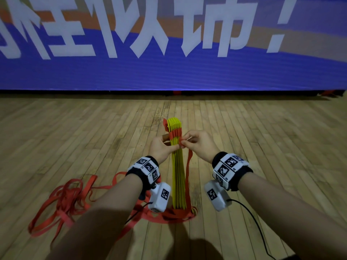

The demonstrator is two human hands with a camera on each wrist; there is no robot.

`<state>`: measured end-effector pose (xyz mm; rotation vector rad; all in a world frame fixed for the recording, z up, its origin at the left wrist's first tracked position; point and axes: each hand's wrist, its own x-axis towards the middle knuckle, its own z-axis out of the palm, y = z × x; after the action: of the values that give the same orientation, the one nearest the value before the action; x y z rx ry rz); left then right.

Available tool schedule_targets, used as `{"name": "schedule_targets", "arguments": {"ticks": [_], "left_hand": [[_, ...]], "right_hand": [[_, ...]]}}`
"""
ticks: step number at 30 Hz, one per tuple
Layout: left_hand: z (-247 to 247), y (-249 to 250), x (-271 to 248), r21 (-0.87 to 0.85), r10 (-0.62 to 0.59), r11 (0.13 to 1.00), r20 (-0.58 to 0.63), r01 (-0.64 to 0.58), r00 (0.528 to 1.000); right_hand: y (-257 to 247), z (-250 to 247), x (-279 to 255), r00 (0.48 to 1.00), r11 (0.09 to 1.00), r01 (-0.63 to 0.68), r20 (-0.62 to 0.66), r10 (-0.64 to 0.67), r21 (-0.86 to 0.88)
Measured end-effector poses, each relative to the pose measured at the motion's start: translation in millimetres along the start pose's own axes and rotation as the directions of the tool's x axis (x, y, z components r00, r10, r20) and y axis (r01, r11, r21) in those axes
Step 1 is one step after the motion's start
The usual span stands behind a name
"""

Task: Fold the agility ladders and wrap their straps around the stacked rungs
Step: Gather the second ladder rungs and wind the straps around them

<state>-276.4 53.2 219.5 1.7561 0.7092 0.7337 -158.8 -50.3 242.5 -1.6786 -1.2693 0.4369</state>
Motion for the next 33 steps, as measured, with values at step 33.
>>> {"name": "schedule_targets", "arguments": {"ticks": [33], "left_hand": [[-24.7, 27.7, -6.4, -0.181, -0.025, 0.981, 0.232, 0.069, 0.972]], "right_hand": [[-16.6, -26.5, -9.8, 0.898, 0.829, -0.423, 0.292, 0.33, 0.366]]}}
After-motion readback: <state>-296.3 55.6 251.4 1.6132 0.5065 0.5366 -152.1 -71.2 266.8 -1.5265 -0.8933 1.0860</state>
